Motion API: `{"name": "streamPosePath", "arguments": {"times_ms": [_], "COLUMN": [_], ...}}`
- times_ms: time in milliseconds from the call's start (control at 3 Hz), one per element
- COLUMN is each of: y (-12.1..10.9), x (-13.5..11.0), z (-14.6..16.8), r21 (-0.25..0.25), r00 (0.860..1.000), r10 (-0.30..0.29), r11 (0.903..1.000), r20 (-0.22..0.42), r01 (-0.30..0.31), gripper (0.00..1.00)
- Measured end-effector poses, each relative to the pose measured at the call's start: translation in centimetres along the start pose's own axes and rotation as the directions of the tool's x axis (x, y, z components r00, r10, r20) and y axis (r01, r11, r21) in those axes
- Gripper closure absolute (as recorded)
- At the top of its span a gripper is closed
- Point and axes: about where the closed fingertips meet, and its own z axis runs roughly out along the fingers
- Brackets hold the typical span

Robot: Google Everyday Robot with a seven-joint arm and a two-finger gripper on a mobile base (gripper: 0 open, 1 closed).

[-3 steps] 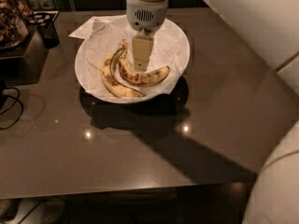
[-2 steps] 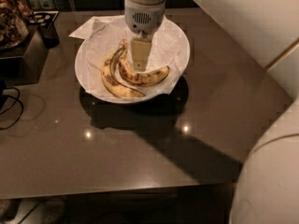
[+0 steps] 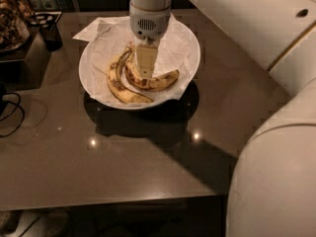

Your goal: Pick banana from white bowl

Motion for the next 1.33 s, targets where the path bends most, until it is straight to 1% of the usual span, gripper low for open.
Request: {"name": "streamPosePath", "arguments": {"times_ms": [667,1000,1333], "y": [-0.1,0.0,-0.1], "x": [-0.1,-0.3,-0.5], "z": [2.1,2.7,3.4], "r21": [-0.044,-0.053,-0.061], "r00": [1.0,1.0,0.999], "r10": [0.001,-0.008,-0.016], "r11": [0.999,0.9986,0.998], "r20": [-0.017,-0.026,-0.039], "r01": [-0.002,0.007,0.014], "gripper": [0.47,0.45,0.45]}}
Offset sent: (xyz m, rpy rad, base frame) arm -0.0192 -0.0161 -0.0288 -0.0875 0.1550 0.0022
